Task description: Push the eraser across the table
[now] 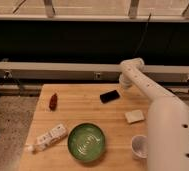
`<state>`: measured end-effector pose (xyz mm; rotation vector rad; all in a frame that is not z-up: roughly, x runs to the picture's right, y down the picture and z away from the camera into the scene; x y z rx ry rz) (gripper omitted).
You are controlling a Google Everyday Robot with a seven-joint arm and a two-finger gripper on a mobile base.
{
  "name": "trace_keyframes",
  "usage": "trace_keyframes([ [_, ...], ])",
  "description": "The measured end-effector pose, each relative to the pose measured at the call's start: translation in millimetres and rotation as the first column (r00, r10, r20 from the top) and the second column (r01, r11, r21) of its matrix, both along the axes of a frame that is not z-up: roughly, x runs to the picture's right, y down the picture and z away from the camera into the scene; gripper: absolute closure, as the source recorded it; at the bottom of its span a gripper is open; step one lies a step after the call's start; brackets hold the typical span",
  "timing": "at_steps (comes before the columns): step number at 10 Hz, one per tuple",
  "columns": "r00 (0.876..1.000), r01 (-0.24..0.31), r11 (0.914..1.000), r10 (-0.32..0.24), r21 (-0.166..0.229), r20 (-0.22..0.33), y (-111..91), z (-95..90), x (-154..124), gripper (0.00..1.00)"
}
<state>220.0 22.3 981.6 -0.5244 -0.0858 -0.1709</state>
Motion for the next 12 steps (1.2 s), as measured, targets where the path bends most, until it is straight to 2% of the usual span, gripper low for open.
trace_keyframes([
  [3,1.000,-0.002,0.9999,0.002,-0.015,-0.007,6.3,5.2,6.4,0.89],
  [6,1.000,0.011,0.9994,-0.010,-0.034,0.009,14.4,4.6,5.3,0.89],
  [9,0.999,0.038,0.9984,-0.037,-0.041,0.018,15.5,0.7,-23.0,0.89],
  [12,0.998,0.056,0.9971,-0.055,-0.051,0.026,18.9,-1.7,-23.5,0.89],
])
